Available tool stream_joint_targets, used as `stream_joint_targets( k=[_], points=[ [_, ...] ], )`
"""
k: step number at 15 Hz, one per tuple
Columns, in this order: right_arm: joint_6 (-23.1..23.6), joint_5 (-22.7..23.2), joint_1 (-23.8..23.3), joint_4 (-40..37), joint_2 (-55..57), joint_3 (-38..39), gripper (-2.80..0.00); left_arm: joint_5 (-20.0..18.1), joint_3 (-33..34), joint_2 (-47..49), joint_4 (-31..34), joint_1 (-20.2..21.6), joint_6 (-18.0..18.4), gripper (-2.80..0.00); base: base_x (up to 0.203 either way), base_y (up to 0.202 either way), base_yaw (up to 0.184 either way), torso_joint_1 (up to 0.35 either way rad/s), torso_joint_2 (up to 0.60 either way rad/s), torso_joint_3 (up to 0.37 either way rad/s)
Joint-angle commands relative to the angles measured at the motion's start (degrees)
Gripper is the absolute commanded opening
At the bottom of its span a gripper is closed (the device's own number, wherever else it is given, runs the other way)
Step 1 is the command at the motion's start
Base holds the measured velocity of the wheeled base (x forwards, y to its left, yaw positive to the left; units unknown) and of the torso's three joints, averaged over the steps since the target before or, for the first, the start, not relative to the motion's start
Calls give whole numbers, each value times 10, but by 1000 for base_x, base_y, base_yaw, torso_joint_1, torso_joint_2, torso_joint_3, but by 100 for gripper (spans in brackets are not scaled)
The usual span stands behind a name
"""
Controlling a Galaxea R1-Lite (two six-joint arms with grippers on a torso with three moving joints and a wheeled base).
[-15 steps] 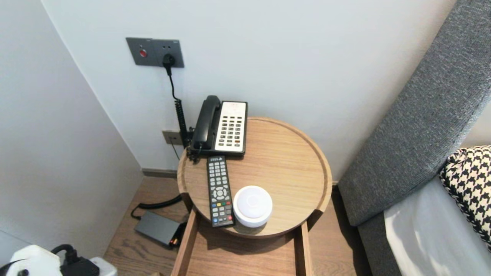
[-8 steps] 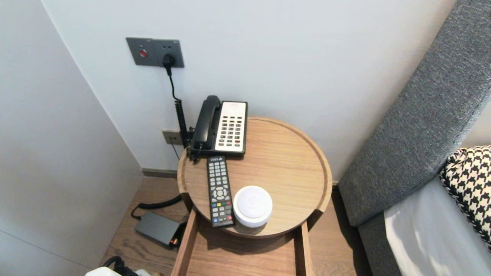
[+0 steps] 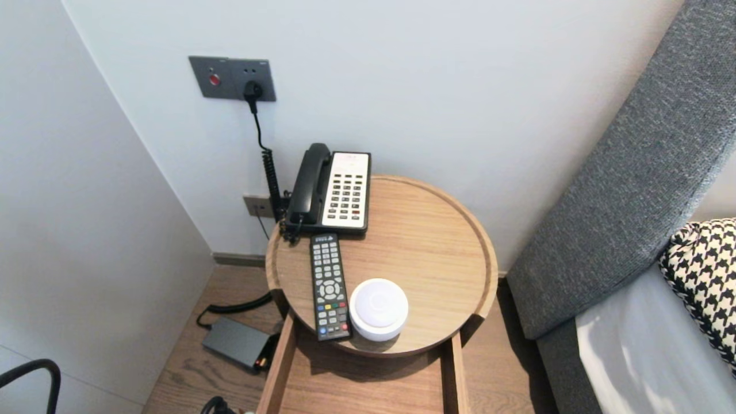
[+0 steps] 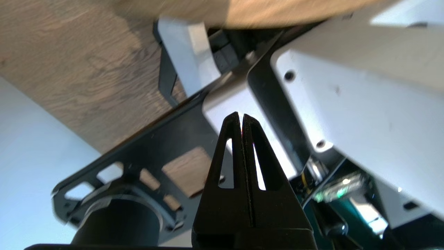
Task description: Close the nightstand drawer
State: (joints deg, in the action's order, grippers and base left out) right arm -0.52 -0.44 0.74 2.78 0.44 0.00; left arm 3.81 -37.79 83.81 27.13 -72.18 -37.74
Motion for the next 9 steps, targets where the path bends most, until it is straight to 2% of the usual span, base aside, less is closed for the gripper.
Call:
stream_joint_targets(
  k=[1,9],
  points=[
    [0,0,0,0,1,14,-280,1,2,26,-15,0,-4,-280,0,0,0,0,0,0],
    [0,0,0,0,1,14,-280,13,11,60,-76,0,-19,-280,0,0,0,0,0,0]
  ],
)
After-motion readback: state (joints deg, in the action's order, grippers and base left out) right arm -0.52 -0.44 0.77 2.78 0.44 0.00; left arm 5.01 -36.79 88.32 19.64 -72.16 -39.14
